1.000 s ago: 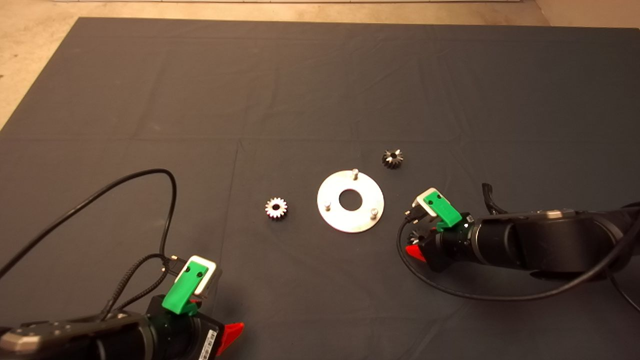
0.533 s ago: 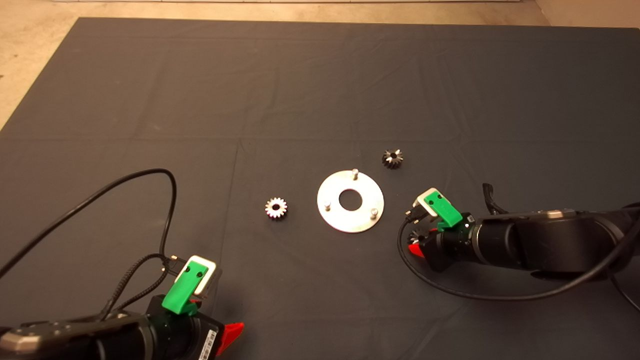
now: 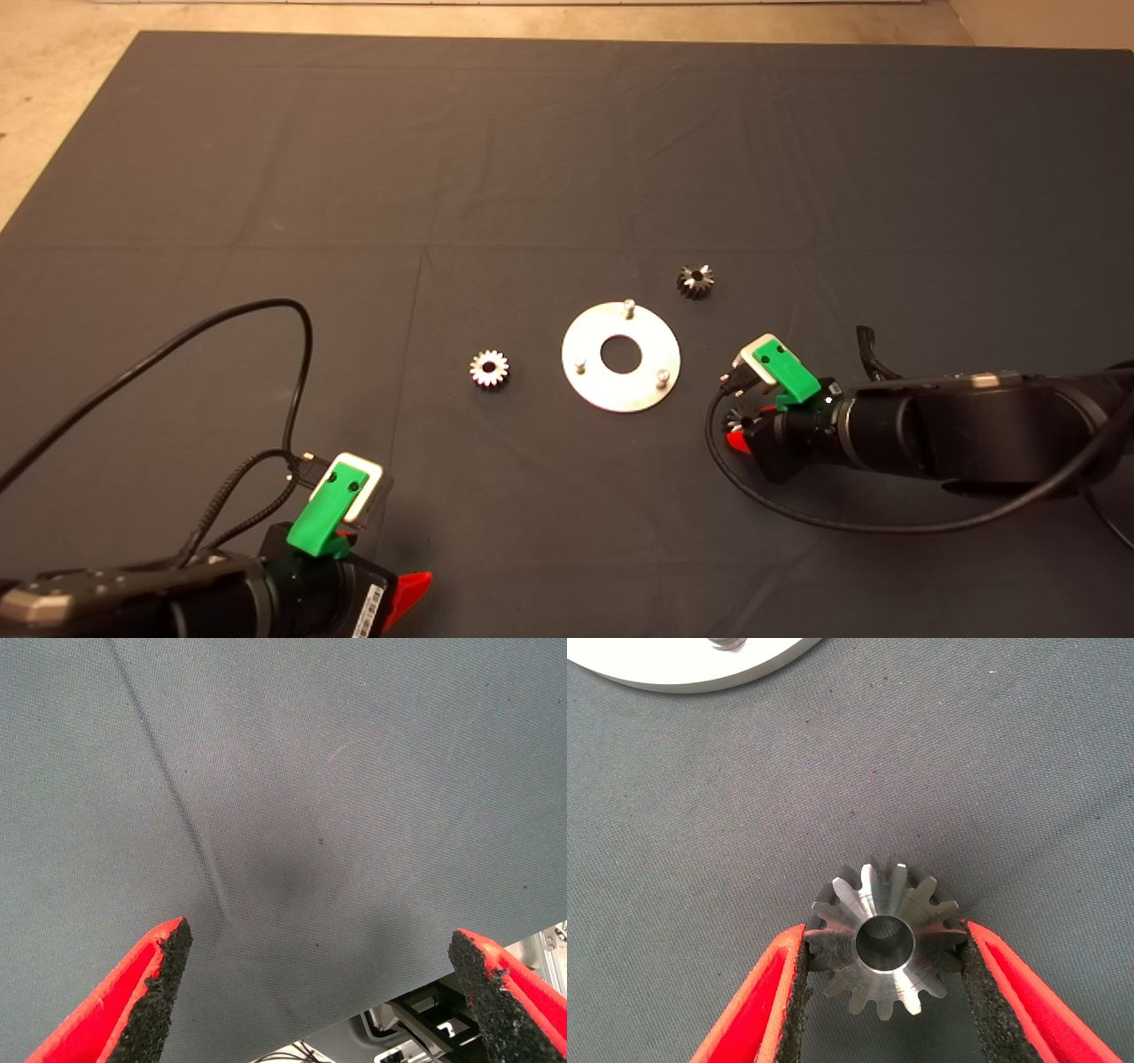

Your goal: Install three planetary gears onto the carrier pins

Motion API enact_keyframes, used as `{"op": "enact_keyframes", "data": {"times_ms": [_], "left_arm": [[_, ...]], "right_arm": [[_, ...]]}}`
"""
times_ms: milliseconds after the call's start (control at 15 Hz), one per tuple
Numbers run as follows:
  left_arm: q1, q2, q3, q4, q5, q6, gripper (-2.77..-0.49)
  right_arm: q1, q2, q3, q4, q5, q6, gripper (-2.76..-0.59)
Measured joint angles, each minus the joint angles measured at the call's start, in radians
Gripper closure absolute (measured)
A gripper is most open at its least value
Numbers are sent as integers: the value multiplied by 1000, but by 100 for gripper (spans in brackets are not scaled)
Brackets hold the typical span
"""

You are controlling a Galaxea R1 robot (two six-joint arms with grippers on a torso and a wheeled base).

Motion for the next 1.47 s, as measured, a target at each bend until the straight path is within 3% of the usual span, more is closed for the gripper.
{"op": "enact_keyframes", "data": {"times_ms": [867, 1267, 1467], "left_arm": [[0, 1, 0, 0, 0, 0, -206], [0, 1, 0, 0, 0, 0, -206], [0, 3, 0, 0, 0, -1, -206]], "right_arm": [[-1, 0, 2, 0, -2, 0, -104], [-5, 0, 32, 2, -6, 5, -98], [21, -1, 41, 3, -7, 21, -96]]}}
